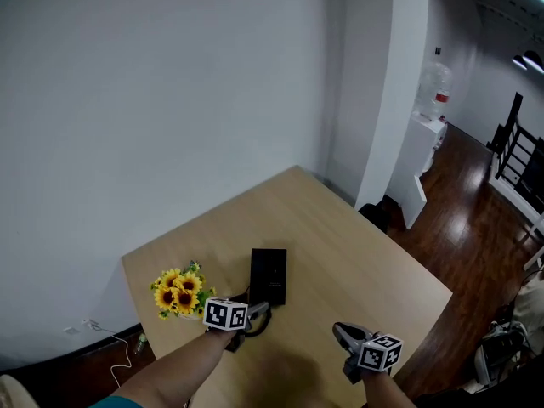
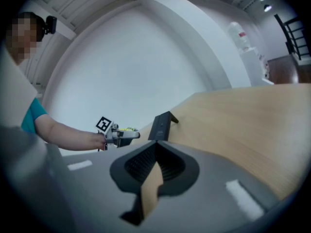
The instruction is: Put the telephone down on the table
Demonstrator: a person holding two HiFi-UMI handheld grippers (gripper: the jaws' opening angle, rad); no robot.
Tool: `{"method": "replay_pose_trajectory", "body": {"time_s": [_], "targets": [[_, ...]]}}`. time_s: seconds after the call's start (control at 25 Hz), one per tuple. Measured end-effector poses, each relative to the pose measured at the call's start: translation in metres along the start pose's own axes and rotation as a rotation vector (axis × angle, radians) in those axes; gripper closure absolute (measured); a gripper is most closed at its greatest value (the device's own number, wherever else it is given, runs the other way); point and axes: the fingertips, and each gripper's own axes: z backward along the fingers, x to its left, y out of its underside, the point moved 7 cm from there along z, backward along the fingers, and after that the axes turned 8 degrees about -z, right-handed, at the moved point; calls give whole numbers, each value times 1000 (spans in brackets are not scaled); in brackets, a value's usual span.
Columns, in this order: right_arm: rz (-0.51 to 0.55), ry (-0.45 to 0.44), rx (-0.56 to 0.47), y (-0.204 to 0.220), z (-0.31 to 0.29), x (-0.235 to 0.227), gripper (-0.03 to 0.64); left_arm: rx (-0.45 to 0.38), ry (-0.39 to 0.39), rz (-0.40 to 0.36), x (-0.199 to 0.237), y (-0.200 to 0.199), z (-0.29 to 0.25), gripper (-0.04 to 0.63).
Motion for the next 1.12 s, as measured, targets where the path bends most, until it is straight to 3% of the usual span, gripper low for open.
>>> {"method": "replay_pose_trajectory", "body": {"time_s": [0.2, 0.36, 0.56, 0.68, 0.84, 1.12], "targets": [[29, -47, 8, 0, 20, 18, 615, -161, -30, 2, -38, 4, 77, 583], [60, -103, 36, 4, 35, 27, 615, -242, -57, 16, -74, 24, 142, 591], [102, -118, 64, 11, 52, 58, 615, -307, -47, -20, -108, 46, 219, 591], [129, -110, 54, 17, 71, 93, 615, -337, -25, -56, -120, 62, 265, 591], [159, -82, 30, 44, 97, 153, 615, -376, 37, -32, -130, 94, 329, 591], [195, -75, 2, 95, 153, 256, 615, -396, 135, -56, -165, 140, 433, 591]]}}
